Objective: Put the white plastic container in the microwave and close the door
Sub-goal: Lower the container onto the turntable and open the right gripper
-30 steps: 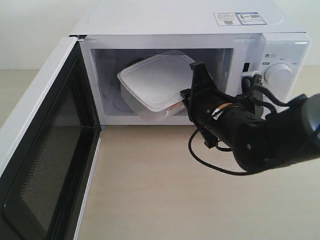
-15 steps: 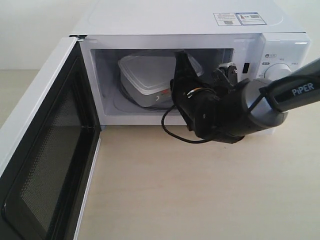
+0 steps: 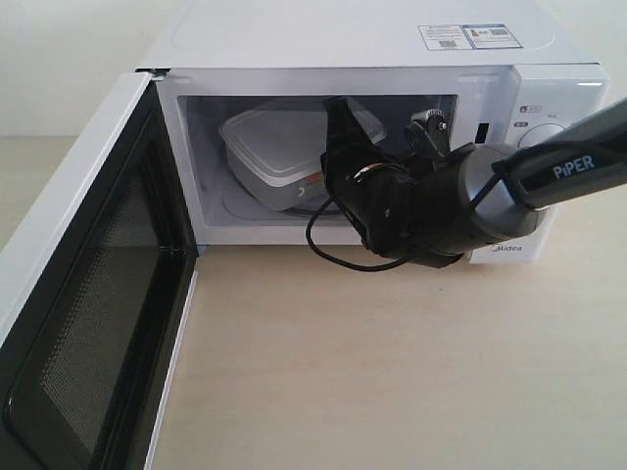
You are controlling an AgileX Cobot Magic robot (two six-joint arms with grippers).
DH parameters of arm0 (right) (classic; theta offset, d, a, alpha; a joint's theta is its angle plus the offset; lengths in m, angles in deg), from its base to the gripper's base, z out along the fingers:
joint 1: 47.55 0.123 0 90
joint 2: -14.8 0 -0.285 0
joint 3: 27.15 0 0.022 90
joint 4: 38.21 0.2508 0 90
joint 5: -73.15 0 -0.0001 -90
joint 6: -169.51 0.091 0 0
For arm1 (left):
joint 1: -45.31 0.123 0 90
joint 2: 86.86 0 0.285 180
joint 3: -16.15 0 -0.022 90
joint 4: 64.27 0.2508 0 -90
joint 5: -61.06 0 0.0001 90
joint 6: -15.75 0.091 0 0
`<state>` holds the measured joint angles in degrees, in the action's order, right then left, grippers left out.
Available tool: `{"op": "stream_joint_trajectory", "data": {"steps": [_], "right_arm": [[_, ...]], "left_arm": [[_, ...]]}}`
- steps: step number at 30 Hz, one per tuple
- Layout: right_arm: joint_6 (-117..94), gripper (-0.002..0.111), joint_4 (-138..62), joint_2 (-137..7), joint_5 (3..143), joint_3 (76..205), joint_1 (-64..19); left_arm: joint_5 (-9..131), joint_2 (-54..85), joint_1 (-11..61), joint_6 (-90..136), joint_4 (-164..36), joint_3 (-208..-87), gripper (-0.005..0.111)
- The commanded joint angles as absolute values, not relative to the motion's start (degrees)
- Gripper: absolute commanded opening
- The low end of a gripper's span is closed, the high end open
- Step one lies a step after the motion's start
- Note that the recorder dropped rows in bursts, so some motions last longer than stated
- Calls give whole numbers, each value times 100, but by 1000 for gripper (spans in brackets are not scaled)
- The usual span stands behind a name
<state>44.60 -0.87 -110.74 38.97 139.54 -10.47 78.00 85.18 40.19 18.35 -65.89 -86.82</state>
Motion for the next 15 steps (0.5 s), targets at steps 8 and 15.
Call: {"op": "stream_joint_trajectory", "data": {"steps": [8, 15], "right_arm": [[4641, 0, -274, -11042, 3827, 14028, -1037], [4577, 0, -285, -11004, 4214, 14028, -1037]], "left_arm": [[7800, 8535, 4036, 1848, -6637, -8663, 4], [7800, 8535, 4036, 1848, -6637, -8663, 4]]}}
